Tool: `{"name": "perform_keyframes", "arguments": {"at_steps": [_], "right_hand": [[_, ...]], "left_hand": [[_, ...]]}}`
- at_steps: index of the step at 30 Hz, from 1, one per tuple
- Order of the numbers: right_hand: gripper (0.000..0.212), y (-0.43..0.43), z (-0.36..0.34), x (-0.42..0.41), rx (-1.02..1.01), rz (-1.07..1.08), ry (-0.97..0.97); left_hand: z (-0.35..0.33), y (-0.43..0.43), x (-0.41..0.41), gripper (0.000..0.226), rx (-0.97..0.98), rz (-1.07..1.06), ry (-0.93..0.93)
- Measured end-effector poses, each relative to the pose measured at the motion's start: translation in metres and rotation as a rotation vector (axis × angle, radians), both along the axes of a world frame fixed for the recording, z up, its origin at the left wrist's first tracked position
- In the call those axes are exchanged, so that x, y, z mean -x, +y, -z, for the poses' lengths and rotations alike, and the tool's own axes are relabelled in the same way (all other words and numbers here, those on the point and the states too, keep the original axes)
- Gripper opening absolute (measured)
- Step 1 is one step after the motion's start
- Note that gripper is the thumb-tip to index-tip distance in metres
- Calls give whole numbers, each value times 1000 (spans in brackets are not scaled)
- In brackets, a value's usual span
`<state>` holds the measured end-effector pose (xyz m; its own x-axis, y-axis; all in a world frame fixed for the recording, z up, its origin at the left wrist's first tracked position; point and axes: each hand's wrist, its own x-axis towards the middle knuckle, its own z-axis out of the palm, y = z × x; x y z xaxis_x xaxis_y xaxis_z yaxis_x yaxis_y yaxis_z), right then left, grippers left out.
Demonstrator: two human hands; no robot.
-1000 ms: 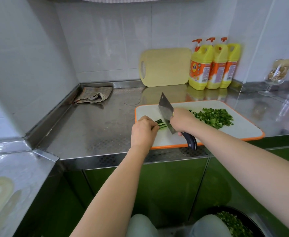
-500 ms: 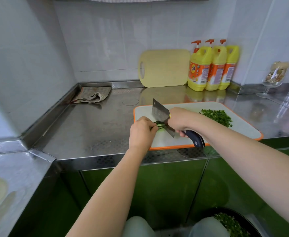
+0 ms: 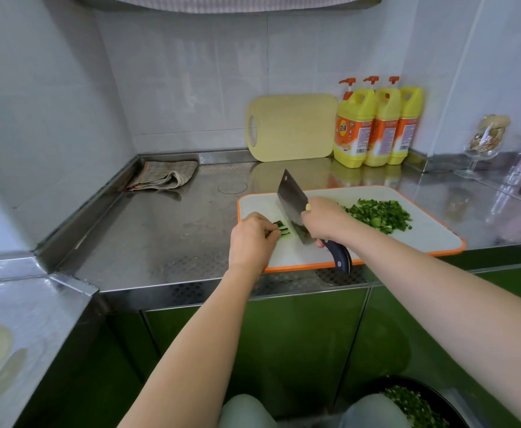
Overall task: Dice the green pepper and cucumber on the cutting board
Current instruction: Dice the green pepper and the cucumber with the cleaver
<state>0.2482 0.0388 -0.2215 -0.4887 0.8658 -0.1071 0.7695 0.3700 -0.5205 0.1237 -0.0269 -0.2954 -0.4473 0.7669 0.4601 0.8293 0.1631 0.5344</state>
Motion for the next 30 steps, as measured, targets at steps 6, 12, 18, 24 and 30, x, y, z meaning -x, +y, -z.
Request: {"name": "perform_keyframes", "arguments": {"at_steps": [6,12,18,24,30], "right_hand": [[23,7,-12,-13,32,-32,-43],[23,-6,-12,-8,23,-93,-113],[23,-6,-16,-5,18,-74,-165],[28,-11,-18,-3,45,-84,-177],[18,-21,-11,5,-49,-119,-154]], "left_hand": [[-1,0,1,17,-6,10,2],[0,2,2,15,-10,24,-16],[0,3,3,15,-16,38,-24],[1,6,4,15,-13,33,-24],[3,6,5,13,-20,30,-23]]}}
